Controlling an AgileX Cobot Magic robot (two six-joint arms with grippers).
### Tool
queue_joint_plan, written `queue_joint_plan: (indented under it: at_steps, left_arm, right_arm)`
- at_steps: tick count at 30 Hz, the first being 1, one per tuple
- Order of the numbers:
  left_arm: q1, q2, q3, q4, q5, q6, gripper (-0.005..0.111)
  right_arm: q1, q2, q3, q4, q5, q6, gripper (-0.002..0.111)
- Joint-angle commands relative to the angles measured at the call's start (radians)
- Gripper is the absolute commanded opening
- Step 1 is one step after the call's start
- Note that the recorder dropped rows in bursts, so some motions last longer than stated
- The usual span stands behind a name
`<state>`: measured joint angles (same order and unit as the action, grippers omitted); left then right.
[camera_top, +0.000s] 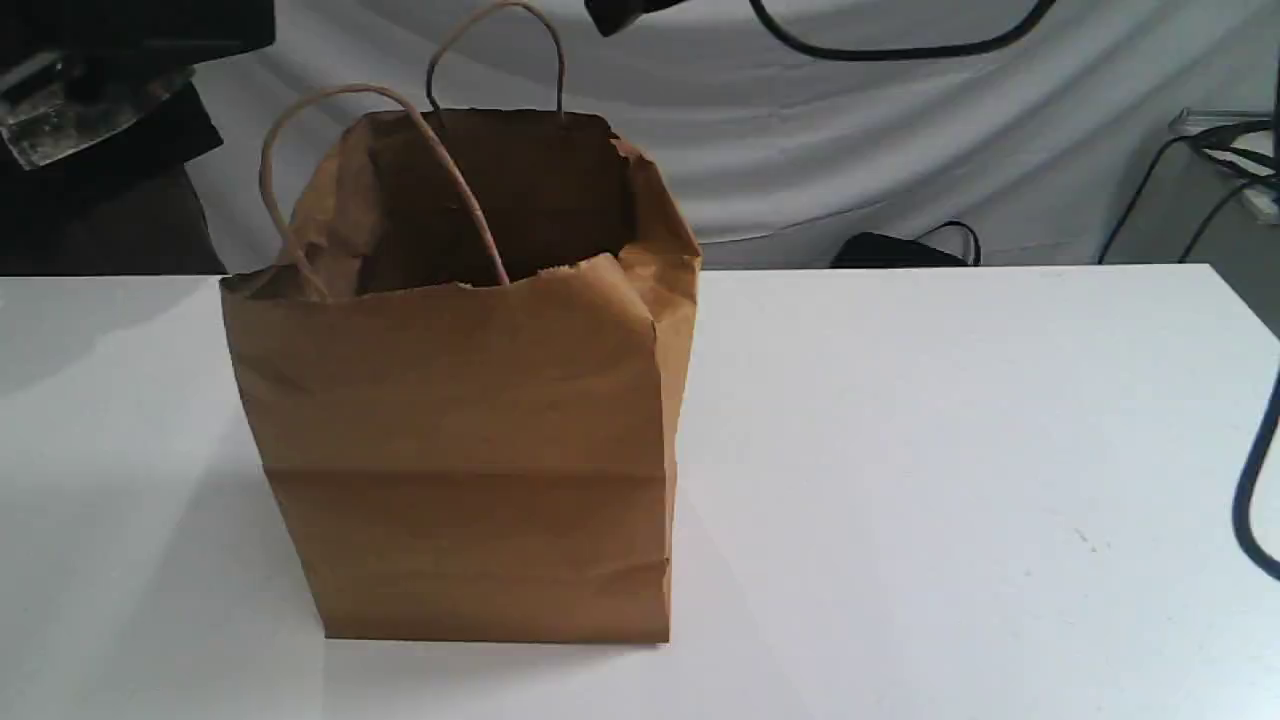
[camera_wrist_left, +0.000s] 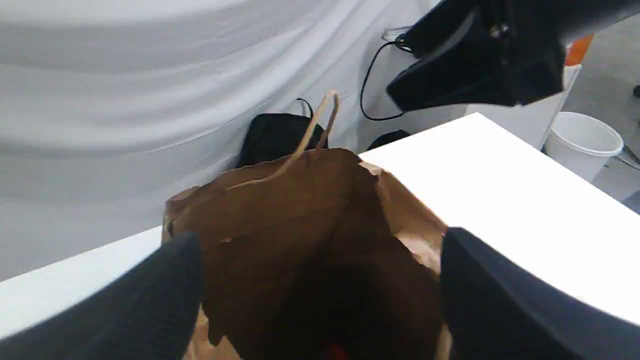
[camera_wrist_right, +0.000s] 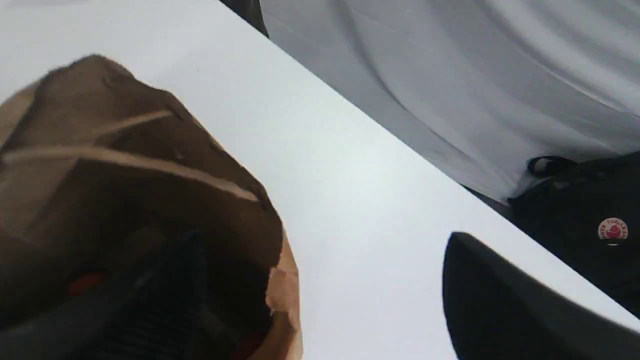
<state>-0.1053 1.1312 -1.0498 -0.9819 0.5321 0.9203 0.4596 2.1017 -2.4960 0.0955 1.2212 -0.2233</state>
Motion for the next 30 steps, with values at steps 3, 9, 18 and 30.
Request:
queue_joint_plan:
  at_steps: [3,9,18,30]
  left_arm:
    - [-0.004,-0.176,0.154,-0.017,-0.233,0.008,0.068]
    - [-0.004,-0.399,0.287,-0.067,-0.379,0.008,0.068]
    - [-0.004,-0.639,0.367,-0.158,-0.352,0.003,0.068]
    - [-0.004,-0.902,0.518,-0.189,-0.291,0.001,0.068]
  right_arm:
    - [-0.004,-0.088,0.019,-0.011,0.0,0.039,0.063]
    - [-0.004,-0.226,0.161,-0.007,0.0,0.052,0.063]
    - [-0.004,-0.554,0.58,-0.087,-0.092,0.079,0.06]
    - [-0.004,-1.274,1.419,-0.103,-0.955,0.093,0.06]
